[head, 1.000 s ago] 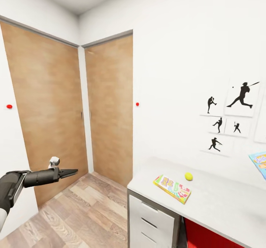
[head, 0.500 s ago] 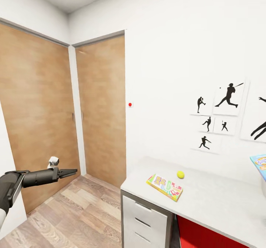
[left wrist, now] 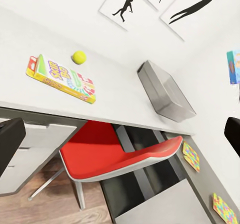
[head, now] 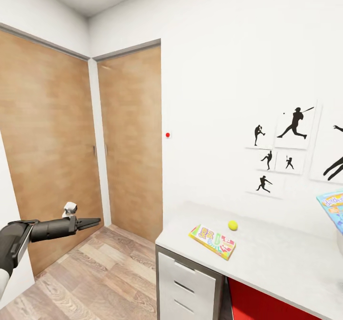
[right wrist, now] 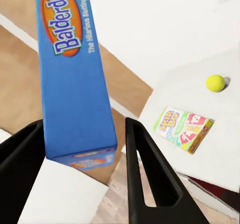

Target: Put all the toys in the child's room - the three board games (two on the bed and one on the table), the two jigsaw puzzles on the table, and the tennis ball on the table - inside the toy box on the table in the child's room.

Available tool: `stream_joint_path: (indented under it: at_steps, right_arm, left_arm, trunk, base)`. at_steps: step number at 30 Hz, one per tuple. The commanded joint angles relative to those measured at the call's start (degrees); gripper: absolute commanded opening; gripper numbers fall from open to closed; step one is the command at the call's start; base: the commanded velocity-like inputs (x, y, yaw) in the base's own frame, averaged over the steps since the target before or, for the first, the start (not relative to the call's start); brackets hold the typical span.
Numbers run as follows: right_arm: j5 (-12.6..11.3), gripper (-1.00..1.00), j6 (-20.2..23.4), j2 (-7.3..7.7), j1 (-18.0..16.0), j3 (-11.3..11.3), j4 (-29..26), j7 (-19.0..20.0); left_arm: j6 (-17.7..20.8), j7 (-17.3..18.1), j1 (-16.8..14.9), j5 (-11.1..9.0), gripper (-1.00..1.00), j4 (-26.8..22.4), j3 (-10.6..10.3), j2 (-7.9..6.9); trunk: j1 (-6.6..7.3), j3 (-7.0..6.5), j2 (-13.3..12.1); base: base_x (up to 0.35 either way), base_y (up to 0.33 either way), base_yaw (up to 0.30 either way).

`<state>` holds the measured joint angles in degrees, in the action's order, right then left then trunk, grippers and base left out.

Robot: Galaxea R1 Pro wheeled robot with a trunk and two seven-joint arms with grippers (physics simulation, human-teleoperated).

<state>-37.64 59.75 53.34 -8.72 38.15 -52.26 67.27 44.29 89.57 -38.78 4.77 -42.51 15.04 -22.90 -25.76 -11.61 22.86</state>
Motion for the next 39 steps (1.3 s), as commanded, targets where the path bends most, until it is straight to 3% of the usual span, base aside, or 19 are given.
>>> stream_joint_path:
  at_steps: [1, 5, 6, 7, 11, 12, 14, 17, 22, 25, 39]
  right_arm:
    - [0.2, -1.00, 0.1, 0.04, 0.0, 0.0, -1.1, 0.0]
    - [-0.4, -1.00, 0.2, 1.46, -0.1, 0.1, -7.7, -0.7]
    - [-0.5, -1.00, 0.2, 2.73, -0.1, 0.0, -9.0, -0.8]
    - [-0.6, -1.00, 0.2, 5.43, -0.1, -0.2, -10.2, -0.8]
    - [-0.6, -1.00, 0.2, 9.77, -0.1, -0.4, -10.1, -0.9]
    - [-0.6, -1.00, 0.2, 12.04, -0.1, -0.5, -8.8, -0.8]
    - [-0.5, -1.00, 0.2, 13.48, -0.1, -0.5, -7.8, -0.5]
    - [-0.3, -1.00, 0.2, 14.30, -0.1, -1.0, -7.4, 0.4]
    - [0.4, -1.00, 0.2, 14.50, 0.0, -6.3, -7.4, 6.1]
    - [0.5, -1.00, 0.2, 14.50, -0.1, -7.4, -7.3, 7.5]
    - [0.5, -1.00, 0.2, 14.80, 0.0, -8.5, -7.1, 8.6]
  left_arm:
    - [0.6, 0.4, 0.0, 0.5, 1.00, 0.0, 0.2, 0.03]
    - [0.6, 0.4, 0.0, 0.5, 1.00, 0.0, 0.2, 0.04]
    - [0.6, 0.4, 0.0, 0.5, 1.00, 0.0, 0.2, 0.04]
    - [0.6, 0.4, 0.0, 0.5, 1.00, 0.0, 0.2, 0.05]
    - [0.6, 0.4, 0.0, 0.5, 1.00, 0.0, 0.2, 0.08]
    - [0.6, 0.4, 0.0, 0.5, 1.00, 0.0, 0.2, 0.11]
    - [0.6, 0.4, 0.0, 0.5, 1.00, 0.0, 0.3, 0.12]
    - [0.6, 0.4, 0.0, 0.5, 1.00, 0.0, 0.3, 0.13]
    - [0.6, 0.4, 0.0, 0.5, 1.00, 0.0, 0.3, 0.15]
    - [0.6, 0.4, 0.0, 0.5, 1.00, 0.0, 0.3, 0.14]
    - [0.5, 0.4, 0.0, 0.5, 1.00, 0.0, 0.3, 0.13]
  trunk:
    - [-0.02, 0.03, 0.1]
    - [-0.02, 0.03, 0.1]
    - [-0.02, 0.03, 0.1]
    - [-0.02, 0.03, 0.1]
    - [-0.02, 0.03, 0.1]
    - [-0.02, 0.03, 0.1]
    - [-0.02, 0.03, 0.1]
    - [-0.02, 0.03, 0.1]
    - [-0.02, 0.03, 0.1]
    - [-0.02, 0.03, 0.1]
    - [-0.02, 0.03, 0.1]
  base:
    - [0.000, 0.000, 0.000]
    - [0.000, 0.000, 0.000]
    - [0.000, 0.000, 0.000]
    - [0.000, 0.000, 0.000]
    - [0.000, 0.000, 0.000]
    - [0.000, 0.000, 0.000]
    - [0.000, 0.000, 0.000]
    - [0.000, 0.000, 0.000]
    - [0.000, 0.000, 0.000]
    - [0.000, 0.000, 0.000]
    - [0.000, 0.000, 0.000]
